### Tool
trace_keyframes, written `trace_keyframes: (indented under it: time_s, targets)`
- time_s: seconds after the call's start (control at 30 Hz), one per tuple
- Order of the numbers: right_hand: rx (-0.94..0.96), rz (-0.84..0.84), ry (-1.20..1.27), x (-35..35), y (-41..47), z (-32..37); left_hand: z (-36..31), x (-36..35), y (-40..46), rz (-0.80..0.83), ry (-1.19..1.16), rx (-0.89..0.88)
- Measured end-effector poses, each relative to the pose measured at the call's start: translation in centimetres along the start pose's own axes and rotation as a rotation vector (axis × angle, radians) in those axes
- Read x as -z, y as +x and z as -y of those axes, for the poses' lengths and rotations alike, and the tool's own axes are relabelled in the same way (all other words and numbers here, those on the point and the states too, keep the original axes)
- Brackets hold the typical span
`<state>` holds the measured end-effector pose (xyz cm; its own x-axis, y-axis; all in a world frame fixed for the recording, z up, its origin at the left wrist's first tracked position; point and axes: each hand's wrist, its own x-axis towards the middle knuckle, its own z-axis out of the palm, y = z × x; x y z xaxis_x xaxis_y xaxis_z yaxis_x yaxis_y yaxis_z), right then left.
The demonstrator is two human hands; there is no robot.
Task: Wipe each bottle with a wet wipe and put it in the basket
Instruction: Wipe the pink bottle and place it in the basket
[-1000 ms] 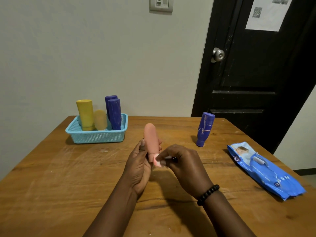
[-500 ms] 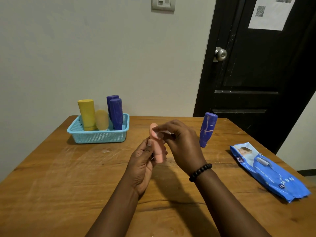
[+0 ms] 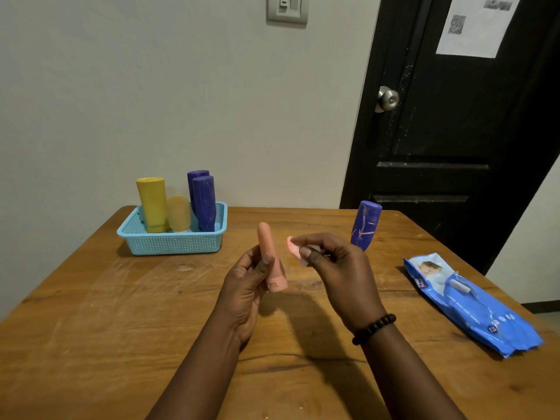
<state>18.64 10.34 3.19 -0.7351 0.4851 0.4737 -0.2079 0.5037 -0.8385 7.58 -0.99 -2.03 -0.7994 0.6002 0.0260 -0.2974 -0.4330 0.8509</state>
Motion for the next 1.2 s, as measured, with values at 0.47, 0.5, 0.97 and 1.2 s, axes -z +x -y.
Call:
trace_keyframes:
  time_s: [0.47,0.5,0.97,1.2]
  targets:
    - [0.290,0.016,-0.331,-1.6,1.5,0.8,0.0,-0.4,-0.5,-0.001,0.040,0.034]
    - [0.287,0.019,-0.293,-1.9,1.0,0.6,0.1,-0.4,-0.5,-0.006,0.008,0.035]
    - [0.128,-0.120,-0.152,-1.2,-1.2,-0.4,-0.6,-0.1,-0.5,-0.123,0.451,-0.228]
    - [0.531,0.070,-0.878,-1.8,0.7,1.2,0.4,-1.1,-1.4,-0.106,0.767,-0.407]
